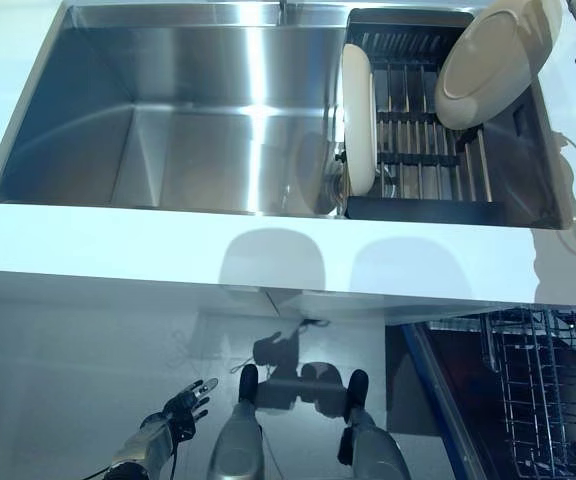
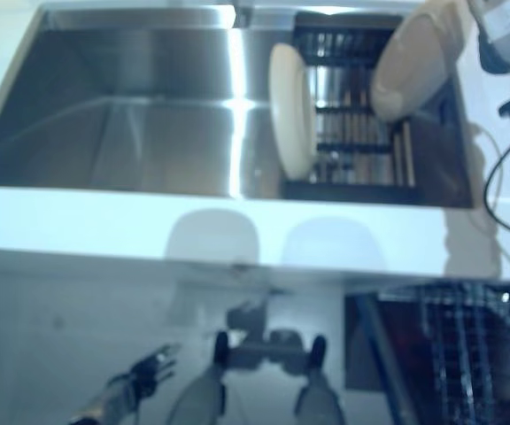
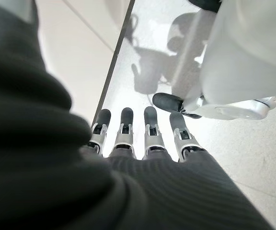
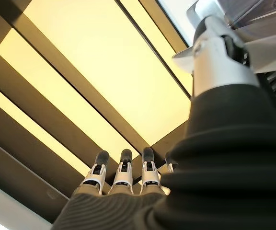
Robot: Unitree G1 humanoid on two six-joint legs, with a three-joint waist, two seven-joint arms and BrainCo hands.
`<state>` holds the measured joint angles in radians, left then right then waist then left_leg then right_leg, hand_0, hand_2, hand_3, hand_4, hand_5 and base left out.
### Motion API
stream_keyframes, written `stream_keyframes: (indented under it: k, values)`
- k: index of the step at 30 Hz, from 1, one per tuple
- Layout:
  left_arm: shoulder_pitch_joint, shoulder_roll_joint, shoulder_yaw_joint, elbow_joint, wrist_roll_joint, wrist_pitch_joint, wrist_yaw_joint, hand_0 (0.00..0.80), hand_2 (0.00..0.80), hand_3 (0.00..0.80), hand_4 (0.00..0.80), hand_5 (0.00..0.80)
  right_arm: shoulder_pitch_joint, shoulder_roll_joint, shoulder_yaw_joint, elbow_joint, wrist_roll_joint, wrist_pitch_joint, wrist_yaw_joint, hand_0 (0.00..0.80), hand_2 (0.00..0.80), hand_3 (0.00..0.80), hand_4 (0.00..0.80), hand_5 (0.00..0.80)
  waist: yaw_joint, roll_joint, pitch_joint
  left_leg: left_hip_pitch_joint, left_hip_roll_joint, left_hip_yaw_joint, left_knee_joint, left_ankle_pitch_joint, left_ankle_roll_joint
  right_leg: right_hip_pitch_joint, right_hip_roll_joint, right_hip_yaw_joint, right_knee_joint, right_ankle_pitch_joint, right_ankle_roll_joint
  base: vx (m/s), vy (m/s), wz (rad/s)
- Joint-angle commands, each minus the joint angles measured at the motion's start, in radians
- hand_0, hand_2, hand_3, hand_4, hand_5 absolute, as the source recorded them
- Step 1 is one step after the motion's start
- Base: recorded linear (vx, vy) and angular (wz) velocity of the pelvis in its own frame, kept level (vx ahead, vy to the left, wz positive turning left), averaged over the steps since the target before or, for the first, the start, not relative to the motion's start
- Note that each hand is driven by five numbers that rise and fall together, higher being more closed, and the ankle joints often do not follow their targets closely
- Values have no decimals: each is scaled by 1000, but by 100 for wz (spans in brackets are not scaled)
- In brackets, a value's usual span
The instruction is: Take plates into dishwasher
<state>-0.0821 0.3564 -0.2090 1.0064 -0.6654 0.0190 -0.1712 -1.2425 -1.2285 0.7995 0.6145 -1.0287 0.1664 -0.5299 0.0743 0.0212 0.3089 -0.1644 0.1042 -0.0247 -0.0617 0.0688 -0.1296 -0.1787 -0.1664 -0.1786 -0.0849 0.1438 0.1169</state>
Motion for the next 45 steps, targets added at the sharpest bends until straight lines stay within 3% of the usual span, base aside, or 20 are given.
stream_keyframes:
  k: [1,12,32,33,34,45]
  values:
    - [-7,36,-4,7,-36,-8,32,0,0,0,0,0,-195,-28,75,32,-32,57,4,0,0,0,0,0,25,-6,22,-45,-27,-18,-26,25,49,-2,-34,-20,11,-16,54,-20,0,6]
    - [30,55,25,20,-59,-21,-2,0,0,0,0,0,-283,-52,152,38,-32,70,13,0,0,0,0,0,28,12,51,-75,-32,-20,-26,43,45,-30,-34,-31,8,-8,50,-1,0,0]
    - [48,48,19,4,-82,-29,-31,0,0,0,0,0,-287,-60,150,35,-90,19,1,0,0,0,0,0,29,16,50,-72,-31,-15,-26,41,44,-29,-38,-40,7,-6,50,0,0,0]
    - [50,48,20,4,-81,-29,-34,0,0,0,0,0,-291,-63,153,29,-96,11,5,709,709,709,709,709,29,15,48,-72,-32,-16,-26,42,43,-28,-38,-40,6,-6,50,0,0,0]
    - [51,49,21,4,-81,-29,-38,0,0,0,0,0,-296,-64,158,28,-99,5,9,800,800,800,800,800,30,15,47,-72,-33,-17,-26,42,44,-29,-38,-39,5,-5,50,0,0,0]
    - [66,55,27,5,-70,-38,-62,0,0,0,0,0,-327,-76,192,47,-93,-2,3,800,800,800,800,800,34,12,36,-71,-33,-17,-26,39,44,-27,-41,-46,4,-5,50,0,0,0]
